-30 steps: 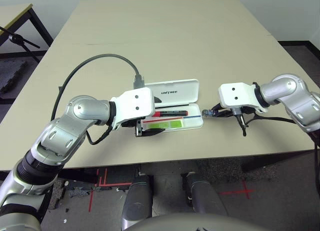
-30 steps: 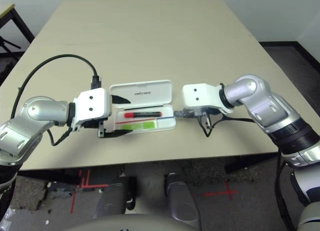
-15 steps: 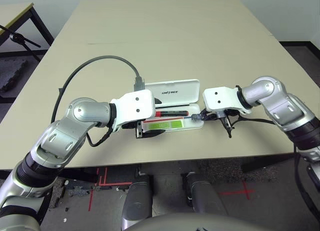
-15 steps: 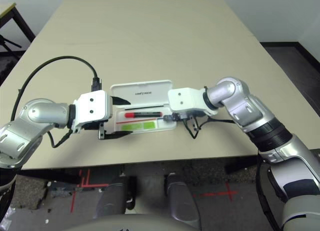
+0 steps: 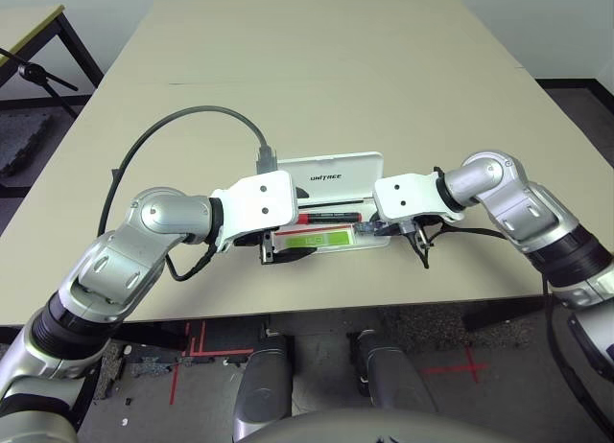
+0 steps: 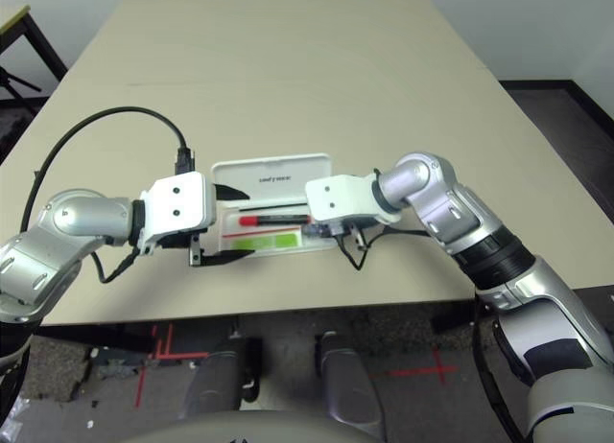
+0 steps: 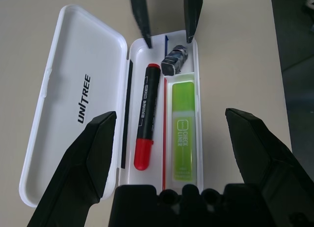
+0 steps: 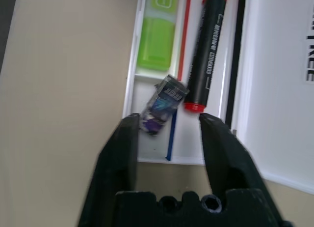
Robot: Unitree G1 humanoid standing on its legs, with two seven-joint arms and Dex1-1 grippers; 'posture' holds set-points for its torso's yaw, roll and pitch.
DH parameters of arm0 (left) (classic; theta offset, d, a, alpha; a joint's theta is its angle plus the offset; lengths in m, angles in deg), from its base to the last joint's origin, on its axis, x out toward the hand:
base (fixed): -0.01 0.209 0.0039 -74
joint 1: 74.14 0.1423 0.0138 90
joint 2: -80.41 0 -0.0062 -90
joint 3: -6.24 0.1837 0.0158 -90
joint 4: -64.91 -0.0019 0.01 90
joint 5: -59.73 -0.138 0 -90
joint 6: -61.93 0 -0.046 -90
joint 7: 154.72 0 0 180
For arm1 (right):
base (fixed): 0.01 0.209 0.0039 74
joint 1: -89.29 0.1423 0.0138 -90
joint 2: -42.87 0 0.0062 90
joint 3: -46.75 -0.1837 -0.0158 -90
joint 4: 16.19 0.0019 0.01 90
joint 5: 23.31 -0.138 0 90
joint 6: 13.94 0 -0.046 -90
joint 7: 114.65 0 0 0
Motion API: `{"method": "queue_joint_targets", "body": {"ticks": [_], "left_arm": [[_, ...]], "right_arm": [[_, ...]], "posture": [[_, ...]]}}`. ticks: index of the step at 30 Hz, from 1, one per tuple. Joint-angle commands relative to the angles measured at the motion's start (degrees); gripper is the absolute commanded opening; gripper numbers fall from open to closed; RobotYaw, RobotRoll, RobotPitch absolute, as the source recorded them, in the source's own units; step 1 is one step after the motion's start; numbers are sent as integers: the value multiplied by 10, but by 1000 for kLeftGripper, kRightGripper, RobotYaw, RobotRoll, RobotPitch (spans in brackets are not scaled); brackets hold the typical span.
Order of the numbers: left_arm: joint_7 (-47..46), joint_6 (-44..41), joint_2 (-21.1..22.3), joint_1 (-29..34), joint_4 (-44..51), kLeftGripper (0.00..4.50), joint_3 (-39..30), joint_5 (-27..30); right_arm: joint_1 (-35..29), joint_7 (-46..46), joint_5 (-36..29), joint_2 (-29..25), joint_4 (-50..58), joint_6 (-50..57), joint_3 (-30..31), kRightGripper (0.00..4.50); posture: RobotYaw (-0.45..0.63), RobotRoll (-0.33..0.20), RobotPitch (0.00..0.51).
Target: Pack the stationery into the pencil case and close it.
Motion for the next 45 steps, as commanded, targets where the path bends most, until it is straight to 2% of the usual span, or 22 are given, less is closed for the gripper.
{"method": "queue_joint_targets", "body": {"ticks": [1, 3, 4, 13, 24, 45], "left_arm": [[-1, -3, 5, 4, 5, 4500, 4, -5], [-1, -2, 6, 5, 5, 4500, 4, -5], [0, -1, 7, 5, 5, 4500, 4, -5], [2, 3, 11, 8, 1, 4500, 2, -6], [2, 8, 9, 8, -5, 4500, 6, -11], [-1, 14, 12, 26, -14, 4500, 4, -19]], "right_arm": [[5, 9, -17, -6, -7, -8, -24, 3561], [7, 9, -18, -13, -18, -13, -34, 4284], [8, 9, -18, -19, -26, -17, -39, 4480], [1, 29, -75, -56, -50, -18, -111, 4480], [-29, 42, -61, -59, -30, -24, -87, 4480], [-47, 46, -69, -57, -9, -6, -92, 4480]], "posture": [[123, 0, 122], [121, 0, 121], [120, 0, 121], [110, 0, 119], [109, 0, 116], [113, 0, 121]]}}
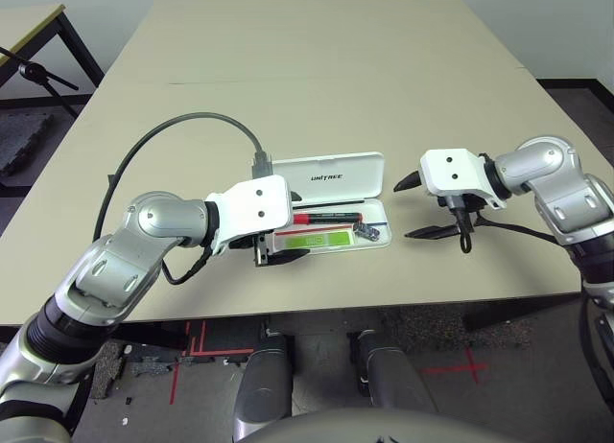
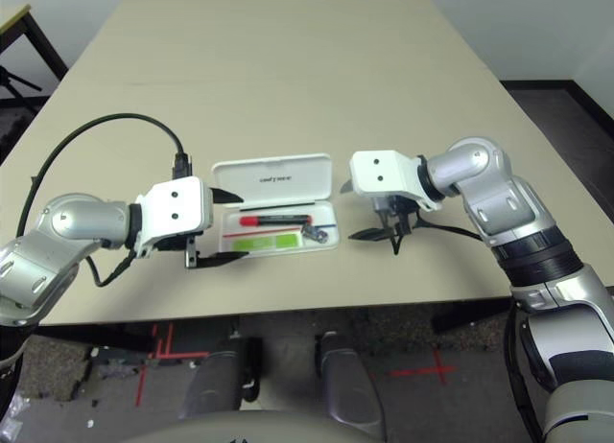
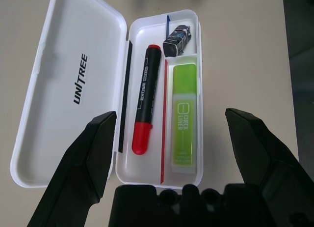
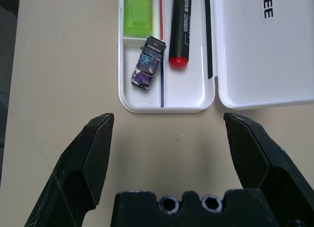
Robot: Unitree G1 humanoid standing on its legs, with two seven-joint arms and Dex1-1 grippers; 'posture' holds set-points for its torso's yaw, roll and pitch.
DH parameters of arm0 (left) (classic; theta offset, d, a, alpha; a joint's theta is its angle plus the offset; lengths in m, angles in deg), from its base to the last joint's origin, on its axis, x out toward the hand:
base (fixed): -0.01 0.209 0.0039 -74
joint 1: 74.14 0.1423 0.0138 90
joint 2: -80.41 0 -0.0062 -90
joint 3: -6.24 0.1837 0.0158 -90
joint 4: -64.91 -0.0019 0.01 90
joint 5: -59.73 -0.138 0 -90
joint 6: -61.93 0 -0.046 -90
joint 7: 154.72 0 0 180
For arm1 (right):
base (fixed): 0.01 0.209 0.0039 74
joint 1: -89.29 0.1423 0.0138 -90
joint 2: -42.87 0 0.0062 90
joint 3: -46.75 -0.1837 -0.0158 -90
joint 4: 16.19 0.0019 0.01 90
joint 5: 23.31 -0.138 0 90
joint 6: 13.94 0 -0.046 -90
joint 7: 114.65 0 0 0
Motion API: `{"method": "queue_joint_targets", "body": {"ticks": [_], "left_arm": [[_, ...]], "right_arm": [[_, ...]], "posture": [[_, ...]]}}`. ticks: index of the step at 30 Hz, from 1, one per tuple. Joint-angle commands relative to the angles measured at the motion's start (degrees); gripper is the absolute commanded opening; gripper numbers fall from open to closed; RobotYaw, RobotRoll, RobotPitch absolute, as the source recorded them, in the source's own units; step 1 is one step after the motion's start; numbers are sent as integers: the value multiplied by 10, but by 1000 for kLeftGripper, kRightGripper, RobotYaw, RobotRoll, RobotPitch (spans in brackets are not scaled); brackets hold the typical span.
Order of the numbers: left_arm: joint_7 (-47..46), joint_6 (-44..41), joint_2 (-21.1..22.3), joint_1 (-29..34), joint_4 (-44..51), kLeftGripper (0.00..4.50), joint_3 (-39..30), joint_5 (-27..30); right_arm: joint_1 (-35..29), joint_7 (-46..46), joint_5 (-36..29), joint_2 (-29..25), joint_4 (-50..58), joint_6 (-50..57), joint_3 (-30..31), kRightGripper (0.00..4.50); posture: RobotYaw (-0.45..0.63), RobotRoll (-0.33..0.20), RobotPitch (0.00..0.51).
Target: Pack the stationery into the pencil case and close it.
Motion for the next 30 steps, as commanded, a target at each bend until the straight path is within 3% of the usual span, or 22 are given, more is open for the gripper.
{"method": "queue_joint_targets", "body": {"ticks": [1, 13, 20, 25, 30], "left_arm": [[-1, 1, -2, 2, 1, 4500, 7, -5], [-15, 2, -52, -5, -16, 4500, 51, -21], [-18, 13, -21, 16, -55, 4500, -13, -17], [-31, 57, -10, 18, -136, 4500, -44, -37], [-53, 130, -27, -17, -262, 4500, -50, -73]], "right_arm": [[-9, 5, -8, 2, 21, 10, 4, 4480], [-11, -6, 2, -7, 13, 14, -3, 4480], [-31, -6, -52, -42, 2, 53, -70, 4480], [-47, -14, -61, -69, -38, 54, -103, 4480], [-52, -24, -62, -71, -60, 49, -105, 4480]], "posture": [[112, 0, 122], [90, 0, 123], [87, 0, 125], [87, 0, 125], [71, 0, 121]]}}
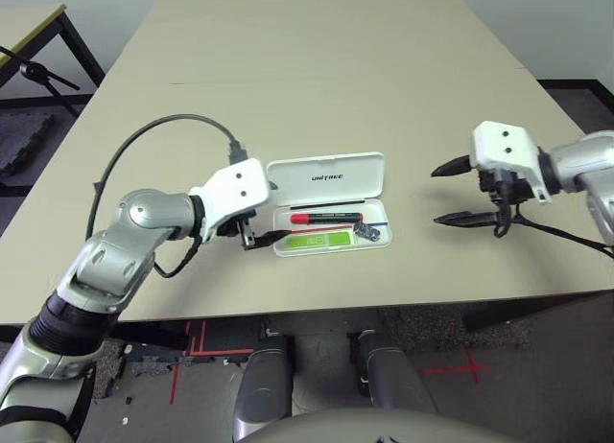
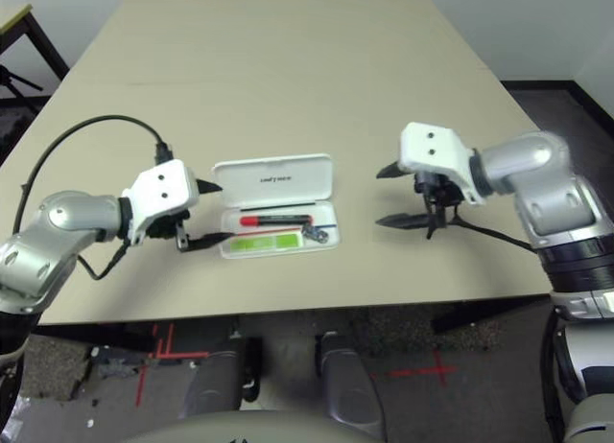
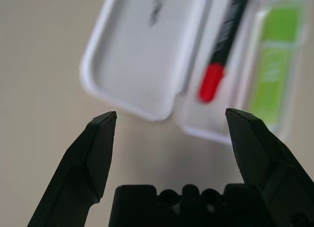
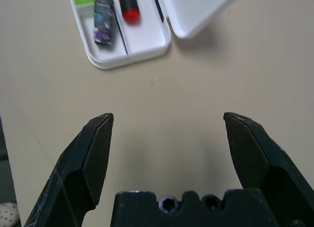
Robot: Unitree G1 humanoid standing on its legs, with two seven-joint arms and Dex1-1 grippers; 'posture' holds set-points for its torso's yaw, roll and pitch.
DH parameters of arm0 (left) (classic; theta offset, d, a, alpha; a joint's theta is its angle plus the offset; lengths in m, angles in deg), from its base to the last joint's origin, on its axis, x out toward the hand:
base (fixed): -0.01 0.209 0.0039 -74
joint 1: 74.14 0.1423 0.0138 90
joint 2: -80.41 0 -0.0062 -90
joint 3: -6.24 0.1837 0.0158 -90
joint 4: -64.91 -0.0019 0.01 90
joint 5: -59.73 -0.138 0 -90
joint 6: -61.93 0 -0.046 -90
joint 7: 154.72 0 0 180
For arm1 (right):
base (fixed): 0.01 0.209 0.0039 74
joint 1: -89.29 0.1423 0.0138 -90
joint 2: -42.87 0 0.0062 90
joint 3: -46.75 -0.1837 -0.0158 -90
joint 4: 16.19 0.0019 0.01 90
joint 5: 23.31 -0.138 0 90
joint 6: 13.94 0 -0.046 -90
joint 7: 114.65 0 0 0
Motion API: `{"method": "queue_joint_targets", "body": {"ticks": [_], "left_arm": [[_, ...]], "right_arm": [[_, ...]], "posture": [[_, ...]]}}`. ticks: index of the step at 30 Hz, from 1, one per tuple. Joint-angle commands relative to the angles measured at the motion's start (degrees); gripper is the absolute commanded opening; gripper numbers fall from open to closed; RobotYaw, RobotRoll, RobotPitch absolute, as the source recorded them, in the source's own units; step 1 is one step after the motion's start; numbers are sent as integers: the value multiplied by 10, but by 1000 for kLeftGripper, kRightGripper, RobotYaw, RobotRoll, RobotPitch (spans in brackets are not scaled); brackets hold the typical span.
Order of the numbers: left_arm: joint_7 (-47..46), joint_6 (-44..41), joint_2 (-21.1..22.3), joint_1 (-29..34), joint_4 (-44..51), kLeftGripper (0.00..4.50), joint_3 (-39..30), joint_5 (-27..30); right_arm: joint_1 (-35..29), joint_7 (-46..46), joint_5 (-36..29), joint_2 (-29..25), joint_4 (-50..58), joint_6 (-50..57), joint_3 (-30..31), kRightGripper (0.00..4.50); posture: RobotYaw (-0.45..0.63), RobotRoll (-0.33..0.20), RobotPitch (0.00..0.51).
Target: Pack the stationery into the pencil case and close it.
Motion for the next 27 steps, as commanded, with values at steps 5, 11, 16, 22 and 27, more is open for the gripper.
{"method": "queue_joint_targets", "body": {"ticks": [5, 11, 16, 22, 27], "left_arm": [[-14, 105, -12, -57, -193, 4113, 4, -62], [-34, 176, -29, -116, -313, 1945, 15, -116], [-40, 207, -57, -148, -364, 23, 11, -126], [-30, 209, -84, -147, -371, 23, 9, -123], [-22, 195, -109, -132, -344, 23, 12, -115]], "right_arm": [[-20, -10, -12, -3, 4, 3, -12, 4500], [-28, -17, -16, -6, 14, 10, -12, 4500], [-34, -20, -16, -9, 22, 14, -13, 4500], [-35, -21, -17, -11, 28, 19, -13, 4500], [-33, -20, -14, -9, 26, 18, -9, 4500]], "posture": [[71, 0, 121], [46, 0, 119], [33, 0, 120], [27, 0, 119], [27, 0, 119]]}}
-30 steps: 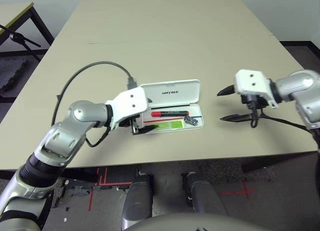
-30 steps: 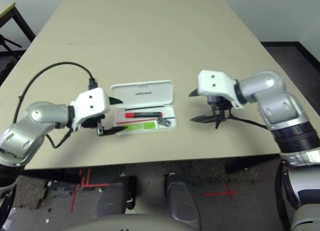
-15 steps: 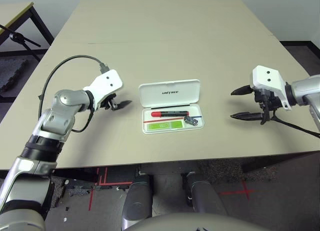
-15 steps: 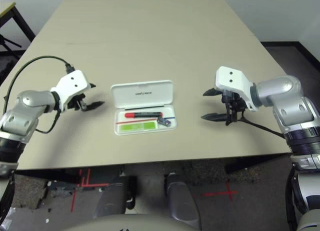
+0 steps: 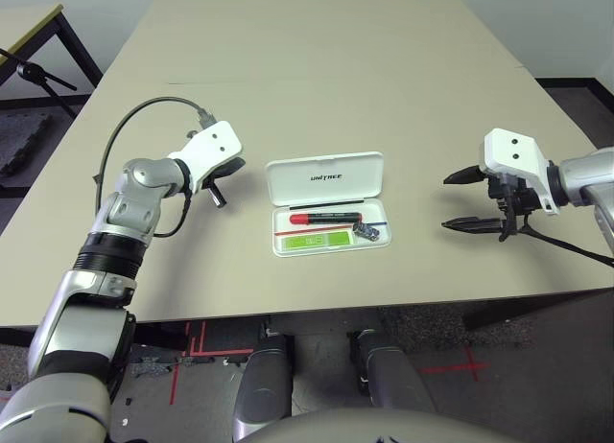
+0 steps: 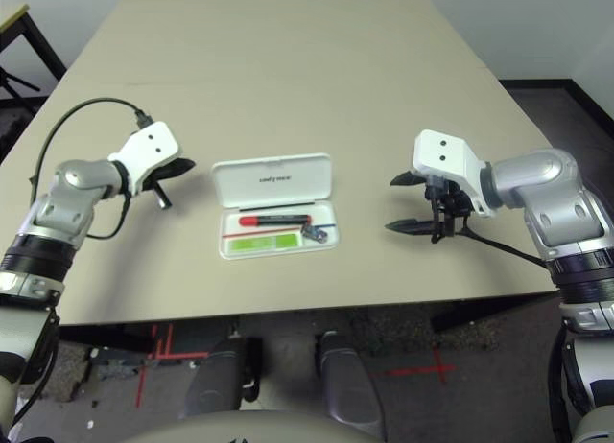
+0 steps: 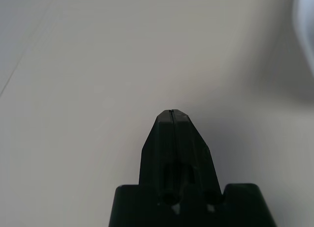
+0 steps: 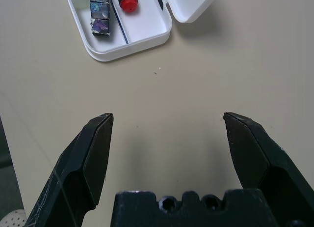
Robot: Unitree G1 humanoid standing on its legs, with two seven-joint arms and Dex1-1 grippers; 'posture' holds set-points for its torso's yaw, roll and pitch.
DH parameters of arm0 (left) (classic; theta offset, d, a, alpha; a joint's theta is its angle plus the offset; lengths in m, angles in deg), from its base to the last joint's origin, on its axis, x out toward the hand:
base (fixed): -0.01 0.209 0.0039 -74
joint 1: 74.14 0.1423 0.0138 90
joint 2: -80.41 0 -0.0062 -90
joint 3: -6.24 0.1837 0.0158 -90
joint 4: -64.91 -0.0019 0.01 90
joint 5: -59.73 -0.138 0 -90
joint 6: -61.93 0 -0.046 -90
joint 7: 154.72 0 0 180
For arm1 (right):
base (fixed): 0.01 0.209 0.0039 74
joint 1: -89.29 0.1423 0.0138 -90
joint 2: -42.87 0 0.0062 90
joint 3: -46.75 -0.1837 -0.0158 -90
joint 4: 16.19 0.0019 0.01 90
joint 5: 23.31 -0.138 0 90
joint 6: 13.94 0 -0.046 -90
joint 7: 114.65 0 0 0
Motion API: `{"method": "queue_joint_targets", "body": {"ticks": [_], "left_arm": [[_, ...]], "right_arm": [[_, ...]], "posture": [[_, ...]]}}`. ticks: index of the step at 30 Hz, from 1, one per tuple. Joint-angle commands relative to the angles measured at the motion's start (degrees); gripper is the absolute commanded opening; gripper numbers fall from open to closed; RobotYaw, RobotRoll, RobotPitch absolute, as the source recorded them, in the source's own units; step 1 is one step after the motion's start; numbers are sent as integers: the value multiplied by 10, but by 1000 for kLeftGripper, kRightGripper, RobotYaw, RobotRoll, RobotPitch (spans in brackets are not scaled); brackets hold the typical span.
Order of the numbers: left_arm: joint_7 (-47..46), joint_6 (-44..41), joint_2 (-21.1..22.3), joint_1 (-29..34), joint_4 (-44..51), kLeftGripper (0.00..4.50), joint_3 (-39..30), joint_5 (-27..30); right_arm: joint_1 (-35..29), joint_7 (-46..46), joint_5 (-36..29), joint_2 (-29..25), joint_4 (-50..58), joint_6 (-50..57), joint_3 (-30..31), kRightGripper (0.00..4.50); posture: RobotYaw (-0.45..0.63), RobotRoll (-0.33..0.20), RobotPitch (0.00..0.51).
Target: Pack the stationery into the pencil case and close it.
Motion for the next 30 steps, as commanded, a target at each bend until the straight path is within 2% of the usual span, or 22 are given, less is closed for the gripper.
{"method": "queue_joint_targets", "body": {"ticks": [1, 9, 23, 30], "left_arm": [[13, -13, -18, 21, 29, 23, 6, 8], [46, -73, -40, 57, 140, 23, 2, 43], [108, -124, -11, 123, 319, 23, 36, 66], [87, -117, -53, 122, 323, 23, 95, 35]], "right_arm": [[-3, 2, -2, -5, 4, 0, -2, 4500], [0, 3, 2, -3, 0, -3, 2, 4500], [5, 0, 10, 4, -11, -10, 9, 4500], [10, 0, 13, 11, -13, -14, 17, 4500]], "posture": [[27, 0, 119], [27, 0, 119], [40, 0, 114], [45, 0, 110]]}}
